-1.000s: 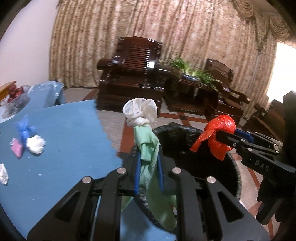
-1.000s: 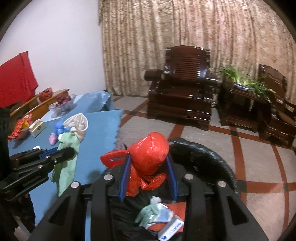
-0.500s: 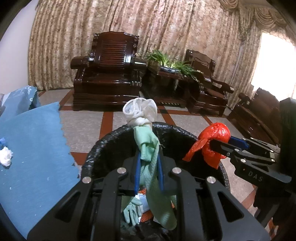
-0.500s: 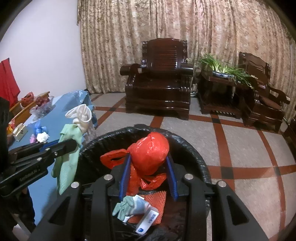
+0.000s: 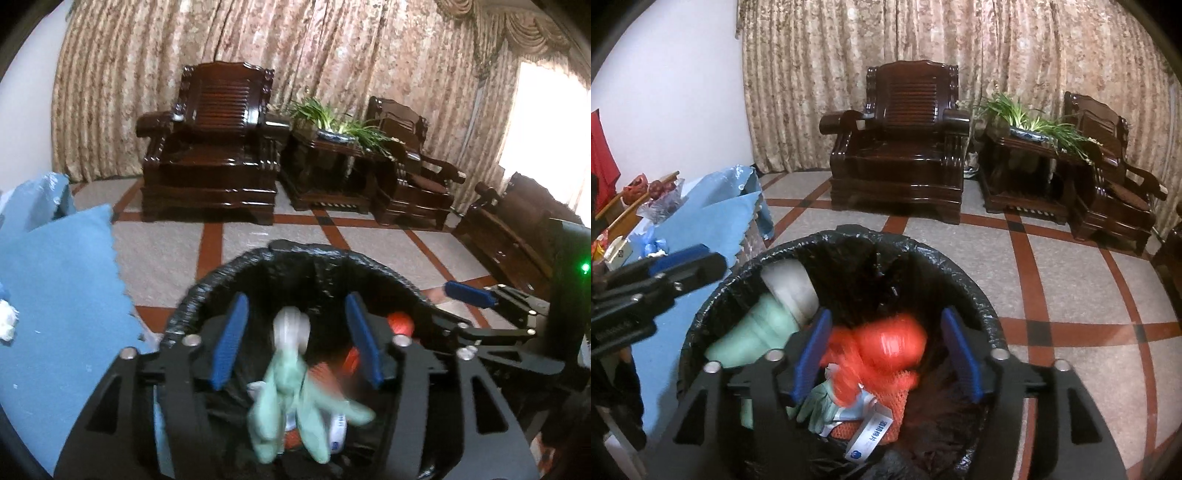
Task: Collect trash
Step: 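Open both grippers to drop the cloth and red bag into the bin, then move both tools back over the table toward the white tissues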
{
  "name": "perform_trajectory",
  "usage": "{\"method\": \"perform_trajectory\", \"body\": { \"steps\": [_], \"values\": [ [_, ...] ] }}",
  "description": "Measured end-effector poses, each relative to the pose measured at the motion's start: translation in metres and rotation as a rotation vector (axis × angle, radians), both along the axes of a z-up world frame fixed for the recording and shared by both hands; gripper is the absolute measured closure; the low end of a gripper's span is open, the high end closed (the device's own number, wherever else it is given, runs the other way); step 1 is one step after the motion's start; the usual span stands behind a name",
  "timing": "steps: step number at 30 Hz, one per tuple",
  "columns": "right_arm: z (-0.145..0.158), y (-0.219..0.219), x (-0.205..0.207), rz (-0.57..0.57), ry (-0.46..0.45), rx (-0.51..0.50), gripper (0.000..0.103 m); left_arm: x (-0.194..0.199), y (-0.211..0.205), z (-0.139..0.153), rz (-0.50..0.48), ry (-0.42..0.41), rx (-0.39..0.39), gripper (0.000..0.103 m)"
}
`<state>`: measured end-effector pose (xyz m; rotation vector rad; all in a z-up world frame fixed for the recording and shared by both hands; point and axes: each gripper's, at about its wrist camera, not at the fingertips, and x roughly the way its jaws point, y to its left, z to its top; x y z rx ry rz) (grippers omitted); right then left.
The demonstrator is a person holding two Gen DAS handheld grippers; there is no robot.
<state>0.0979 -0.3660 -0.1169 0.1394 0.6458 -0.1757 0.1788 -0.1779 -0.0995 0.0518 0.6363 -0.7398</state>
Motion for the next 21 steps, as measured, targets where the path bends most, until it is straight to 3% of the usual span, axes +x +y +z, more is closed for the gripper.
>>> {"method": "perform_trajectory", "body": {
  "steps": [4,7,21],
  "values": [
    [0.003,0.004,-0.001,-0.002,-0.015,-0.012,0.007,0.000,0.019,0.003,0.036,-0.013,0.010,0.026],
    [0.006,0.008,-0.002,0.010,-0.021,-0.011,0.006,-0.001,0.036,0.006,0.083,-0.026,0.022,0.013],
    [0.022,0.067,0.017,0.133,-0.056,0.005,0.006,-0.009,0.130,0.025,0.290,-0.052,0.050,0.011]
  ]
}}
